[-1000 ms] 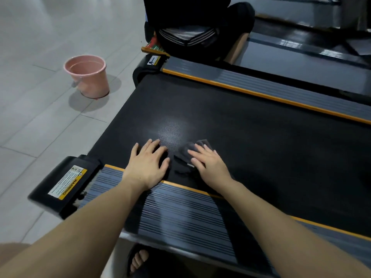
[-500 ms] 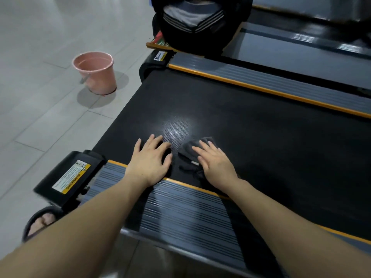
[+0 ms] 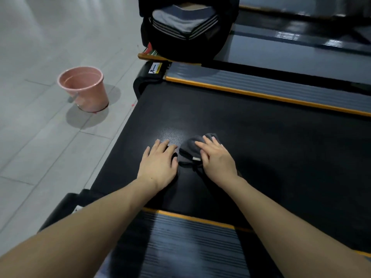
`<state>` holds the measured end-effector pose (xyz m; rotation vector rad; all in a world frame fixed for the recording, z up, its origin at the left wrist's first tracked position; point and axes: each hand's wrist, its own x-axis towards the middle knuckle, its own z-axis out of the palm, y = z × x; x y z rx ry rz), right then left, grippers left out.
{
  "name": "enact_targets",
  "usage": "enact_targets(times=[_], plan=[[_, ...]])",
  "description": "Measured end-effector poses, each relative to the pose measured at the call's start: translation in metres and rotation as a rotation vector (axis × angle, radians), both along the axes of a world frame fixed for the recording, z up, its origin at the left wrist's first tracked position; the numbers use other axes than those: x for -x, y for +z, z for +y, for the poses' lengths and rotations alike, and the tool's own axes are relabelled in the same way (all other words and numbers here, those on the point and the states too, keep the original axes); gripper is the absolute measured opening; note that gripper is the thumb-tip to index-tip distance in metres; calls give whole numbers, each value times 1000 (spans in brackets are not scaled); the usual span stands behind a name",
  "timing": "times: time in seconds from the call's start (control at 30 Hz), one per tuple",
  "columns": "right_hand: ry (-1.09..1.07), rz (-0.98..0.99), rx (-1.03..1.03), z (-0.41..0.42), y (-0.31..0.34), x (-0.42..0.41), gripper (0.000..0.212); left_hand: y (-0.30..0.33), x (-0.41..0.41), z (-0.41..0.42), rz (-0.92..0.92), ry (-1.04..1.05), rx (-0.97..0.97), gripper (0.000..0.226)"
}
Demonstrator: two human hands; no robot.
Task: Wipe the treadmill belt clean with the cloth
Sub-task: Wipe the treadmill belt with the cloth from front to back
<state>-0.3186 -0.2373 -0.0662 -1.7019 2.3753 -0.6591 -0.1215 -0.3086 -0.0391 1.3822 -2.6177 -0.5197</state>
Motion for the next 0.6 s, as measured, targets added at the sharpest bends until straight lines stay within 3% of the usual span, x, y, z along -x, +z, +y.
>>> enact_targets(times=[0.2,0.6], plan=[[-121,-11,71,-49,-4,13,36,-5,15,-75,-26,-63,27,46],[-372,19,12,-159,-7,74,39,-30,56,-213,12,-144,131,41]])
